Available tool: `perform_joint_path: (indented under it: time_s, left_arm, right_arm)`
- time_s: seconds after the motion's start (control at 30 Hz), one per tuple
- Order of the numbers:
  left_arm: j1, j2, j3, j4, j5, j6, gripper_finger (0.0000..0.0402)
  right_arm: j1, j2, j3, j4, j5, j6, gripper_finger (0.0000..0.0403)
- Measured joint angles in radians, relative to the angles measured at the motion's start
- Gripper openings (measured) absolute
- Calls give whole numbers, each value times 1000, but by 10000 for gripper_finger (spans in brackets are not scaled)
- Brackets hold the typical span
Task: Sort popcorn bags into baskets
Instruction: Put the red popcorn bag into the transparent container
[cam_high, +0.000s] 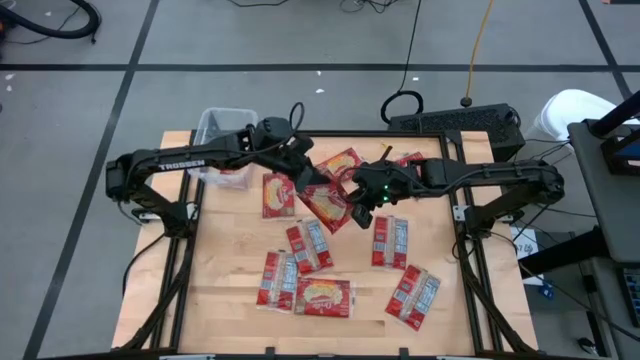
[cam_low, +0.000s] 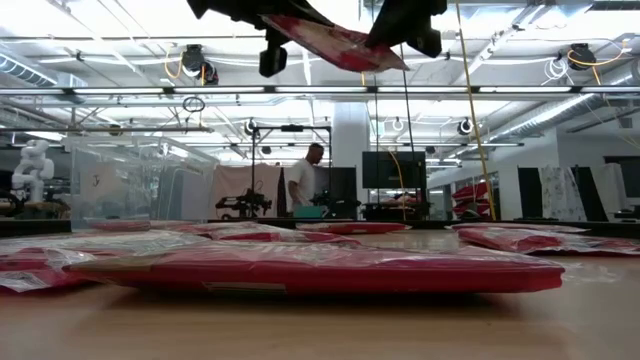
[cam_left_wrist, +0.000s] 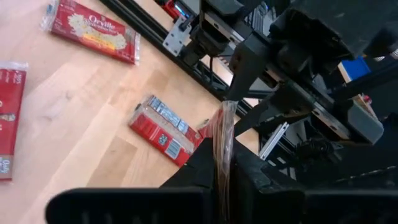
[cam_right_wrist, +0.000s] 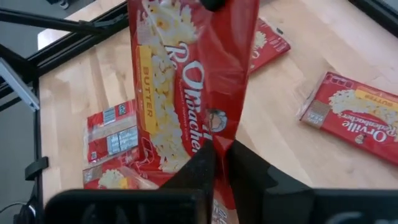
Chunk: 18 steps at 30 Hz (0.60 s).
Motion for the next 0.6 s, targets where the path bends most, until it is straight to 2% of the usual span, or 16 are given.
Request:
perform_joint_path:
  time_s: [0.13, 0.33, 0.47, 0.6]
  left_arm:
    - [24, -9, 0, 1, 2, -3, 33]
    - [91, -73, 0, 6, 1, -2, 22]
    - [138, -119, 0, 31, -12, -7, 22]
    - [164, -169, 2, 64, -102, -26, 22]
  right_arm:
    - [-22, -32, 0, -14, 1, 27, 80]
    - [-69, -116, 0, -54, 24, 53, 139]
    - [-111, -176, 0, -57, 24, 13, 160]
    - [-160, -227, 0, -59, 20, -33, 167]
